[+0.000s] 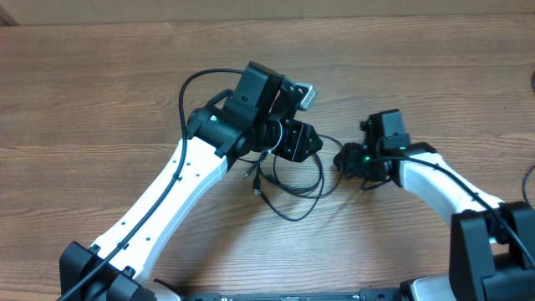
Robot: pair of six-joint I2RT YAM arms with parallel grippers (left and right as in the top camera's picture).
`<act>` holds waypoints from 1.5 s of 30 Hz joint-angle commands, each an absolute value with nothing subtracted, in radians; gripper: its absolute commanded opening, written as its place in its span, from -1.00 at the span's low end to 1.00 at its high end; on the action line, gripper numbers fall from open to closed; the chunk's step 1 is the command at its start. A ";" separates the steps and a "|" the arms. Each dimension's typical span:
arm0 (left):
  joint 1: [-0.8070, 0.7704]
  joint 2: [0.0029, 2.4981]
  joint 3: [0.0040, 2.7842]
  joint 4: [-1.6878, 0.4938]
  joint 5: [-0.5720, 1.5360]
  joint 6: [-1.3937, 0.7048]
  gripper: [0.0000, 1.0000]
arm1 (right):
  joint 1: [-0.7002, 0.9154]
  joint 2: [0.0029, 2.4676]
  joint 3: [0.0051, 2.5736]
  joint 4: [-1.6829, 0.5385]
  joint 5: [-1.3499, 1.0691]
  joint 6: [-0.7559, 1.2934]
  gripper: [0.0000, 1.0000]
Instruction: Untangle cables
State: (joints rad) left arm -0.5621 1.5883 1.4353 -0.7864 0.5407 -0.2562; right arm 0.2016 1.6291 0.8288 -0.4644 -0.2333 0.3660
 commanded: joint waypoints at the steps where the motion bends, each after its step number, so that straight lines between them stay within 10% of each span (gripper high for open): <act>1: -0.566 1.581 1.458 -0.785 0.532 -0.252 -0.13 | 0.260 1.641 0.825 -0.461 -0.184 0.372 0.18; 2: -0.566 1.581 1.458 -0.785 0.532 -0.252 -0.13 | 0.273 1.641 0.825 -0.461 -0.173 0.375 0.05; 4: -0.566 1.581 1.458 -0.786 0.532 -0.257 -0.13 | 0.296 1.641 0.825 -0.460 -0.155 0.380 -0.92; 17: -0.562 1.568 1.458 -0.796 0.493 -0.254 -0.11 | 0.319 1.637 0.983 -0.488 -0.184 0.389 -0.92; 45: -0.562 1.568 1.458 -0.820 0.461 -0.254 -0.10 | 0.301 1.637 2.248 -1.158 -0.084 0.253 -0.93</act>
